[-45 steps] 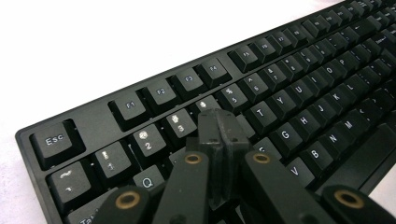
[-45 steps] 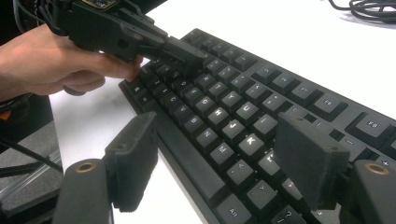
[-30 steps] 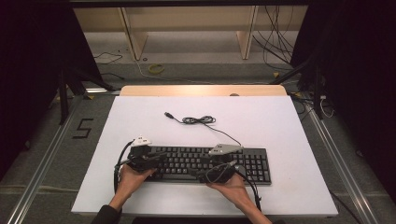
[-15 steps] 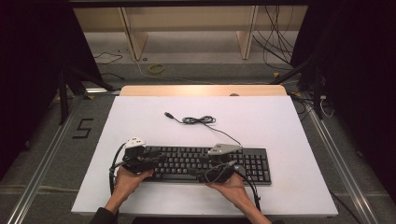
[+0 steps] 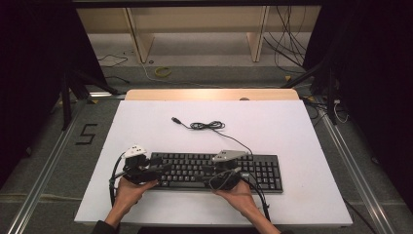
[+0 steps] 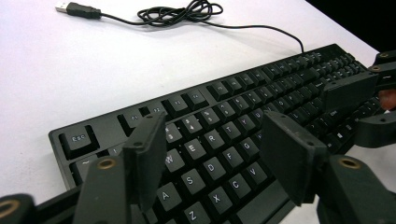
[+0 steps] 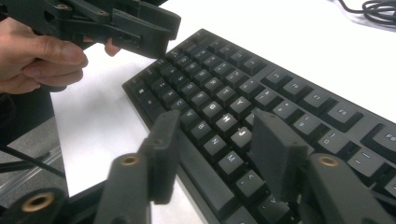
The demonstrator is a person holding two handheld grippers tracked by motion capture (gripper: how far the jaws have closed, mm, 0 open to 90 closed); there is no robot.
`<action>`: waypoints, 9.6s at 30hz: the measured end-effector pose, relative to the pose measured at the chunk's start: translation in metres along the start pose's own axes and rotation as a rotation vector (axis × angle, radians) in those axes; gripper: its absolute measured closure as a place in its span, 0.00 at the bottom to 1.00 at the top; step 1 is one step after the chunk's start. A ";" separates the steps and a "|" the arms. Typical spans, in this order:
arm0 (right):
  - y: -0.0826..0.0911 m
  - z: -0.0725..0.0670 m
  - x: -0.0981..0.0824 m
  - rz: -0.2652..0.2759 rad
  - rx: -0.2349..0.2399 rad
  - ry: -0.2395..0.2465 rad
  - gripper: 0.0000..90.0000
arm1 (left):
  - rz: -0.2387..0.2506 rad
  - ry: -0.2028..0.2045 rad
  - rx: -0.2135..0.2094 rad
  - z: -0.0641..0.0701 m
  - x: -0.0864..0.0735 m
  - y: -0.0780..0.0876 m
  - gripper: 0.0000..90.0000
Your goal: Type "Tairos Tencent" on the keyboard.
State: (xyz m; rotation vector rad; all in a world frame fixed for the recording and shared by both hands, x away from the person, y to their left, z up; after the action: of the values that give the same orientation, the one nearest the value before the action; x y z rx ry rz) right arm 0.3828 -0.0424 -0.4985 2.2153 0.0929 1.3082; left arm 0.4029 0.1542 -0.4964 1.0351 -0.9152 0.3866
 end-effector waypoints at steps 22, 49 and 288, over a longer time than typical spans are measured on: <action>-0.028 0.003 -0.005 -0.076 -0.031 0.023 1.00 | 0.040 -0.003 -0.028 0.006 -0.007 0.014 0.39; -0.042 0.006 -0.010 -0.112 -0.052 0.021 1.00 | 0.051 -0.017 -0.039 0.006 -0.015 0.021 0.34; 0.025 0.000 -0.008 0.050 -0.014 -0.023 0.37 | -0.113 -0.072 -0.007 0.009 0.001 -0.020 0.68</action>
State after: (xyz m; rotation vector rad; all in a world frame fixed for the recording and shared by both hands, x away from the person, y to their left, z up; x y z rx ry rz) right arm 0.3734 -0.0660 -0.4929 2.2332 0.0202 1.3060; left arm 0.4124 0.1369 -0.5052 1.0945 -0.9169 0.2522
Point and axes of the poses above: each handheld gripper's, and its own axes: y roughly backward along the jaws, x roughly out of its top, z roughly to its right, the point moved 7 cm from there along -y, roughly forward along the jaws, and after that the axes turned 10 degrees about x, right-handed, at the moved point
